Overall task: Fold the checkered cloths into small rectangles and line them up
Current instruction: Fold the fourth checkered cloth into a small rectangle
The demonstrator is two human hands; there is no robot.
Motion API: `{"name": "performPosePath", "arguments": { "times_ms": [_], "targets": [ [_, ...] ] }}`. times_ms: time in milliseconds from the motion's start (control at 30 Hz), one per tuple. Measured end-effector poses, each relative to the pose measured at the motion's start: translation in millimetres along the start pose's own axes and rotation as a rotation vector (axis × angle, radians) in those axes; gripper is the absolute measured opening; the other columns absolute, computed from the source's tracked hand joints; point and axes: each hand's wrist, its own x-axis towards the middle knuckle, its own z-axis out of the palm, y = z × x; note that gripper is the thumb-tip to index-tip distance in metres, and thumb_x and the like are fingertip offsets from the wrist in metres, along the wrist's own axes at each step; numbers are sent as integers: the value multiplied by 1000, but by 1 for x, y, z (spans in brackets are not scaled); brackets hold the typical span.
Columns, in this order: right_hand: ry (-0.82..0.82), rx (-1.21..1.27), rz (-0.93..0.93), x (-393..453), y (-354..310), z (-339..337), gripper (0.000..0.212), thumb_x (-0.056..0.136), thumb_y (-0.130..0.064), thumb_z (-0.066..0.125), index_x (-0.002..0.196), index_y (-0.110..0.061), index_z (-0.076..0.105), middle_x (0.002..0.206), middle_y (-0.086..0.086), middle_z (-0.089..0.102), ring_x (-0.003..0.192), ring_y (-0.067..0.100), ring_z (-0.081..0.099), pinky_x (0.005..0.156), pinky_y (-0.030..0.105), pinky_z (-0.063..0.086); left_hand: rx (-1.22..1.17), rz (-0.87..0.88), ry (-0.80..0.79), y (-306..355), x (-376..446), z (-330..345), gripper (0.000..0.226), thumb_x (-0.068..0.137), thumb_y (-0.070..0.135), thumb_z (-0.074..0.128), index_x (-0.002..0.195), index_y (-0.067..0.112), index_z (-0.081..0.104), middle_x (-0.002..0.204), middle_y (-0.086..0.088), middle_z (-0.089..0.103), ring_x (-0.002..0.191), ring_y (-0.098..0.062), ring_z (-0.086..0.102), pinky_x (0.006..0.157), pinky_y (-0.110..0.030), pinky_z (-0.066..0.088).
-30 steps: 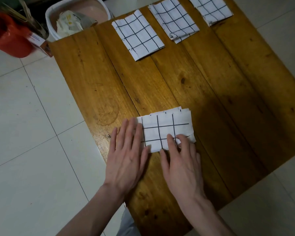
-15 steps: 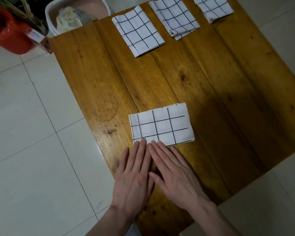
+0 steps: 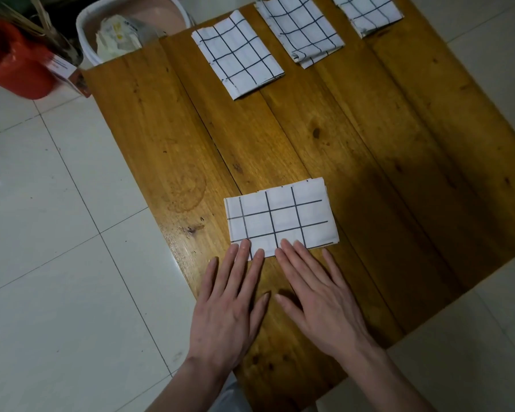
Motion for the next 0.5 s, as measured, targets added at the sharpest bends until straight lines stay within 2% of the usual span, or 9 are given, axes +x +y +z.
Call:
{"name": "performPosePath", "arguments": {
  "times_ms": [267,500],
  "targets": [
    [11,57,127,-10,22,4,73,110,-61,16,168,-19,7,177,-3,3,162,13,5,127,47,13,4,-8,1,-2,-1,1,77,109,56,32,167,10,12,176,-9,8,163,-24,7,127,-52,28],
    [46,84,237,-15,37,1,74,109,-62,15,168,-21,1,176,-6,-3,162,10,-1,130,40,6,6,-13,0,-3,-1,0,76,109,55,32,167,10,12,176,-9,8,163,-23,6,127,-52,26]
  ]
}}
